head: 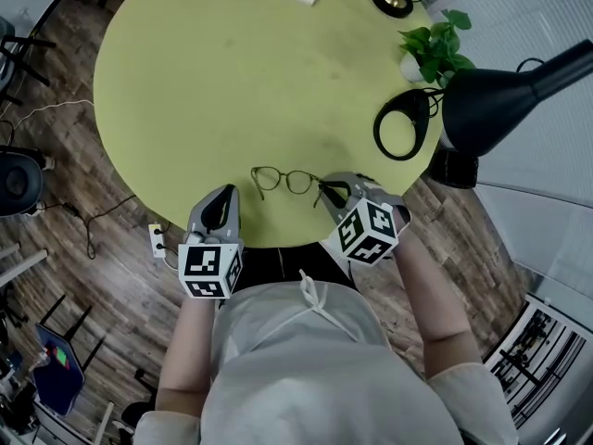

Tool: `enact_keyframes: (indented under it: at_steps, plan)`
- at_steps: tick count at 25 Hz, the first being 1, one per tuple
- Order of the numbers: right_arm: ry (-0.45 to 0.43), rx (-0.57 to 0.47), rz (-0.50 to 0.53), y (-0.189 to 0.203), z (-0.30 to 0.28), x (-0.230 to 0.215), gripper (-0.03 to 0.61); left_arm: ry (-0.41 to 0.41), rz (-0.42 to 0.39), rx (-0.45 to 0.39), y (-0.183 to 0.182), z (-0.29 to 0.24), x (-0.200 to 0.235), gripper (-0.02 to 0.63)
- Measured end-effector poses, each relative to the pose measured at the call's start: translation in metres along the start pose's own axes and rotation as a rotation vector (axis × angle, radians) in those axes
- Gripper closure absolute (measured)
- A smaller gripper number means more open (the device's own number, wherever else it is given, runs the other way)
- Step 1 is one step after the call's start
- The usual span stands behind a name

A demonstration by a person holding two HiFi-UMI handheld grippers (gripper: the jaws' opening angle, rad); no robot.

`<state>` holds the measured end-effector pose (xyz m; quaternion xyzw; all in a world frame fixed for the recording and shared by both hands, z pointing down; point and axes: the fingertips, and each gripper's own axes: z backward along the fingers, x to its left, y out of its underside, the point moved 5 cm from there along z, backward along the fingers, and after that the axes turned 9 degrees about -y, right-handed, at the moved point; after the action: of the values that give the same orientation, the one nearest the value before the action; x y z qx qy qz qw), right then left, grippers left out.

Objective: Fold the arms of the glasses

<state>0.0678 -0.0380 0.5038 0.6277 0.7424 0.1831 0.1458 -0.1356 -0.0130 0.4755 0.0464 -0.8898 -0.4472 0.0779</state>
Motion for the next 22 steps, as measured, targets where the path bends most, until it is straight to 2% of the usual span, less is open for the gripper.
enact_keyframes:
  at_steps: [7,22]
  plan:
    - [0.004,0.002,0.042,0.002,0.001,0.000,0.563,0.018,0.024,-0.011,-0.013,-0.008,-0.004,0.607]
    - [0.002,-0.009,0.043,0.002,0.002,0.003,0.563,0.096,-0.059,0.012,-0.020,-0.030,-0.029,0.607]
